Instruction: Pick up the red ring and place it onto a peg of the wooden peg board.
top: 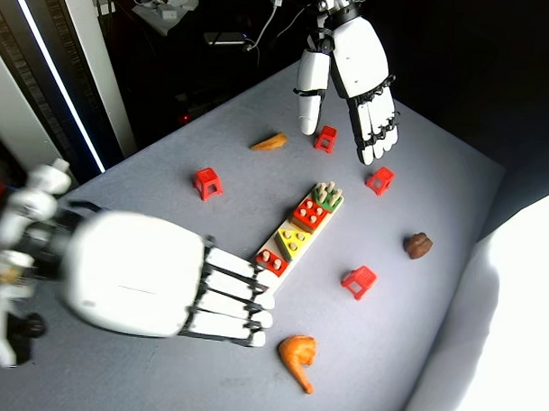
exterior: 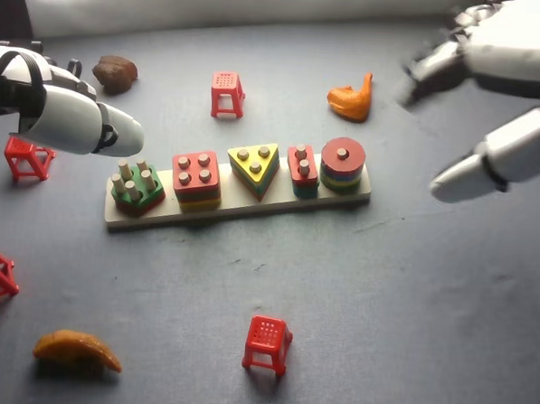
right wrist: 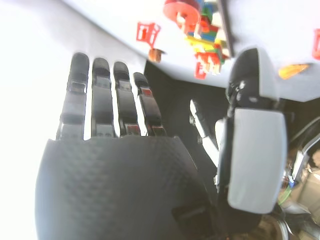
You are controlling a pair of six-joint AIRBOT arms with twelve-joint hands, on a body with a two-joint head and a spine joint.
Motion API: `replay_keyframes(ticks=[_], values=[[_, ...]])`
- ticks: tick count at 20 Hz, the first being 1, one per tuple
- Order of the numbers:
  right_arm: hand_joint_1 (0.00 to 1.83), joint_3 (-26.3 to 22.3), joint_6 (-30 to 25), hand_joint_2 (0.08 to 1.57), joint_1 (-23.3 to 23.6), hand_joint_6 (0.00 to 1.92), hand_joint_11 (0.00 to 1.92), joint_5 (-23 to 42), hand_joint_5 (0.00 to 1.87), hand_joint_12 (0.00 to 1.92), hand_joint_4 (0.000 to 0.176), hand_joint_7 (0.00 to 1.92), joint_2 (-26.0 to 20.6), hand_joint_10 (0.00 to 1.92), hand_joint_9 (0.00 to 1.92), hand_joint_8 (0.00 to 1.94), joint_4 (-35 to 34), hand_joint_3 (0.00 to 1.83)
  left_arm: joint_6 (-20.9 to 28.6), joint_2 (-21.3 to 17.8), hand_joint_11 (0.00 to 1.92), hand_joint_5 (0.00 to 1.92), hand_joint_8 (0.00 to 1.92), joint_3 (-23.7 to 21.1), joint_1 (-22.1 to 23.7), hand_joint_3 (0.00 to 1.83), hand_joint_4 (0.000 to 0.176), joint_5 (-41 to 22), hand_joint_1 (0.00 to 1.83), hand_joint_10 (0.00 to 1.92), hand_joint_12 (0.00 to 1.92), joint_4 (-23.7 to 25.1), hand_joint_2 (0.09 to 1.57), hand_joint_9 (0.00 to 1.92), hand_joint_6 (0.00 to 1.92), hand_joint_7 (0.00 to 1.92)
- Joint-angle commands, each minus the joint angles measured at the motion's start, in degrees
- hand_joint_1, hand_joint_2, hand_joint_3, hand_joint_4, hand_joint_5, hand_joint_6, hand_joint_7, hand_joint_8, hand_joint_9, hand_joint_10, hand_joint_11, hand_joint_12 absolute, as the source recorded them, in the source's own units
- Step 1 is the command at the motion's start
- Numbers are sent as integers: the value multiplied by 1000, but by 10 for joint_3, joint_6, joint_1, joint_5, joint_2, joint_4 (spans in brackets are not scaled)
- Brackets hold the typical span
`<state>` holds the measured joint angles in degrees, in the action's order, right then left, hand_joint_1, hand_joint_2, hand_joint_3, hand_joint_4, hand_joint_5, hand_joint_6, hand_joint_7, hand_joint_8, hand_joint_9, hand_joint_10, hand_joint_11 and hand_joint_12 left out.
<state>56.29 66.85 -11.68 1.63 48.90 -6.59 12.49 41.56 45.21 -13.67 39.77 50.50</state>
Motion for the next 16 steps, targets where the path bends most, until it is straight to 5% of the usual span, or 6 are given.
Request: replay_keyframes(ticks=[1,2,4,8,10,16], values=[[219,-8,-3,1036,9,1850,905,53,798,1907,0,850,-19,1894,850,1906,-20,18,0,-1,0,132,3,0,6,3,0,-16,0,3,0,31,1245,16,5,77],[137,-17,-2,1177,10,1907,1379,48,1159,1918,0,1231,-34,1916,1260,1934,-29,26,0,-1,0,126,1,-1,7,3,0,-16,0,3,0,31,1245,17,2,74],[738,-27,0,1393,8,1920,1657,20,1310,1921,0,1462,-58,1921,1499,1941,-29,26,0,-2,0,121,3,-1,7,1,0,-16,0,3,0,31,1242,20,3,77],[534,-64,2,1505,-5,1921,1514,17,1234,1921,0,1348,-129,1921,1388,1941,-30,16,0,-2,0,140,7,-1,7,4,0,-16,0,4,0,31,1250,20,9,86],[656,-81,3,1451,-7,1921,1518,16,1175,1921,0,1300,-167,1921,1340,1941,-30,0,0,-2,0,149,14,-1,7,3,0,-16,0,12,0,31,1251,43,10,112],[647,-88,4,1445,-15,1921,1525,10,1120,1921,0,1275,-217,1921,1342,1941,-29,0,0,-2,0,137,4,-1,10,0,0,-16,0,5,0,31,1248,34,3,90]])
